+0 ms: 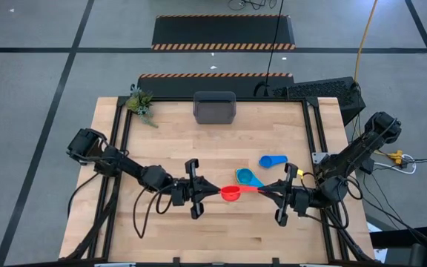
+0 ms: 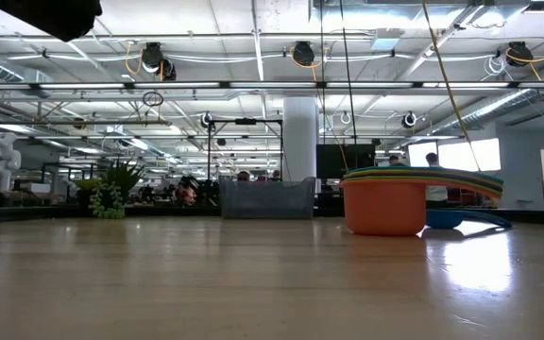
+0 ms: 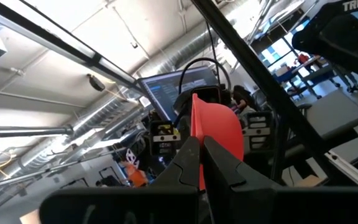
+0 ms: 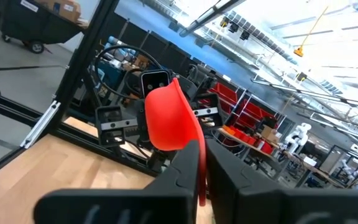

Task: Nest measuring cups in basket
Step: Stack the red measuring cup on top of the light blue measuring cup

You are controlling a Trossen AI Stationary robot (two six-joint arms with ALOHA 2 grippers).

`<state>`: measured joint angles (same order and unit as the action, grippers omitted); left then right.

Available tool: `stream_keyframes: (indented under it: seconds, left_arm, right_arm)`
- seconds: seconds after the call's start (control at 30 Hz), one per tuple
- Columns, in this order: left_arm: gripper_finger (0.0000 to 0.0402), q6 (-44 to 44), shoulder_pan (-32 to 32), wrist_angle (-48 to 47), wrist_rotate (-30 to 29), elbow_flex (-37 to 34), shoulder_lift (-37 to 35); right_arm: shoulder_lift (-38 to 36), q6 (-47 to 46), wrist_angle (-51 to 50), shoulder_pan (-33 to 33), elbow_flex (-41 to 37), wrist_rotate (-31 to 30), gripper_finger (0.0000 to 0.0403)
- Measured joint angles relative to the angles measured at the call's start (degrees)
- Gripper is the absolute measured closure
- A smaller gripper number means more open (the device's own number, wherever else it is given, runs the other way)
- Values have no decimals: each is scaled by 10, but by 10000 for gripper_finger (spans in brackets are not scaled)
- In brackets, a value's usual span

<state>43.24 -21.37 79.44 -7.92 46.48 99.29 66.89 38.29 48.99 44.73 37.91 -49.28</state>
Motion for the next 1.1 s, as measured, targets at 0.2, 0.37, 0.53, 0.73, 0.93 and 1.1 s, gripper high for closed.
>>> stream_keyframes:
  seconds: [0.2,0.37,0.53,0.73,0.93,1.1]
  left_arm:
    - [391,-13,0,-10,-14,0,0]
    - [308,-20,-5,-19,-106,0,0]
    - [197,-33,-33,-18,-260,0,0]
    - [117,-46,-46,-26,-422,0,-7]
    - [119,-96,-38,-36,-451,0,-7]
    - [145,-151,-29,-60,-453,0,-7]
  right_arm:
    - [0,6,0,1,0,-2,398]
    - [-1,57,13,23,0,-61,401]
    - [-3,123,29,72,0,-151,402]
    - [-3,153,-40,131,0,-284,402]
    - [-3,140,-144,161,0,-302,402]
    - [-2,74,-280,162,0,-340,403]
